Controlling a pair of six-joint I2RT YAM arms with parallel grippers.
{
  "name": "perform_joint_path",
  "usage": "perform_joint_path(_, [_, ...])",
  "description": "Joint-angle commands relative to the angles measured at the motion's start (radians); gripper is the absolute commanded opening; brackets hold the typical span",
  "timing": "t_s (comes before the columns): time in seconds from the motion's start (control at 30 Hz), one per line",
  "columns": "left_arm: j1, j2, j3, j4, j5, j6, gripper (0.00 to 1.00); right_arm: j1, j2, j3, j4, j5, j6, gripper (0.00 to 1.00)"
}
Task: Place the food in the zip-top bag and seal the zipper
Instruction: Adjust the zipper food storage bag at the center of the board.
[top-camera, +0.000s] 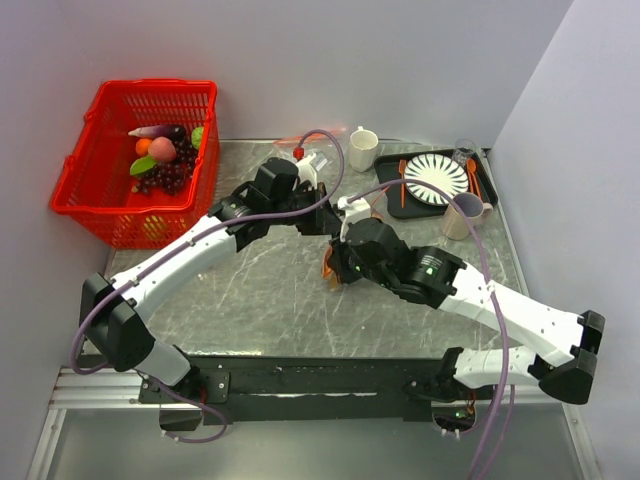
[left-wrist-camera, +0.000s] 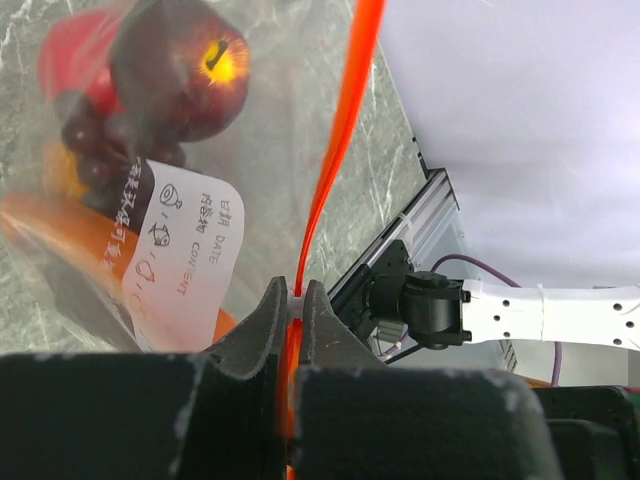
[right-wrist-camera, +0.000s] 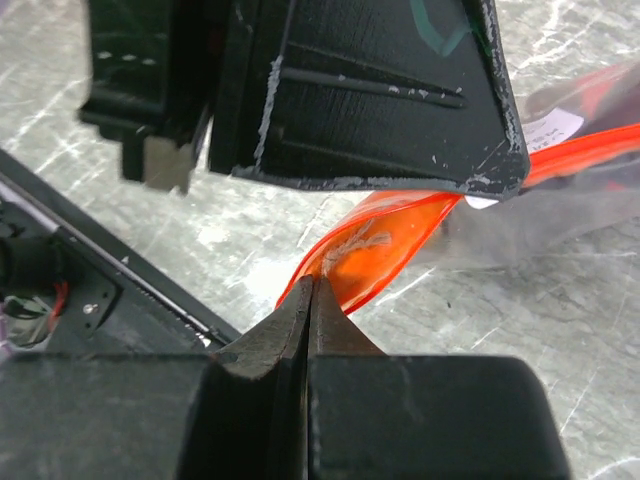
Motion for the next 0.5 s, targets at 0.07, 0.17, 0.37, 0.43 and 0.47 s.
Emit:
perform_joint_path(0.07, [-0.007, -0.019, 0.058, 0.091, 0.048, 0.009, 0.01, 0.004, -0.015, 0.073, -0.014, 0.098, -0.035, 0.04])
perform_joint_path(0.17, [-0.013, -0.011, 0.064, 0.085, 0.06, 0.02, 0.01, 0.004, -0.027, 0.129, -0.046, 0.139, -0.067, 0.19])
perform_joint_path(0.37, [-0.033, 0.006, 0.078, 0.067, 0.074, 0.04, 0.01, -0.033, -0.096, 0.165, -0.072, 0.158, -0.133, 0.34])
perform_joint_path(0.43, [-0.034, 0.003, 0.078, 0.062, 0.071, 0.045, 0.01, -0.112, -0.116, 0.165, -0.096, 0.129, -0.13, 0.35])
perform_joint_path(0.47, [-0.036, -0.002, 0.076, 0.062, 0.068, 0.046, 0.01, -0.145, -0.121, 0.163, -0.104, 0.089, -0.117, 0.36])
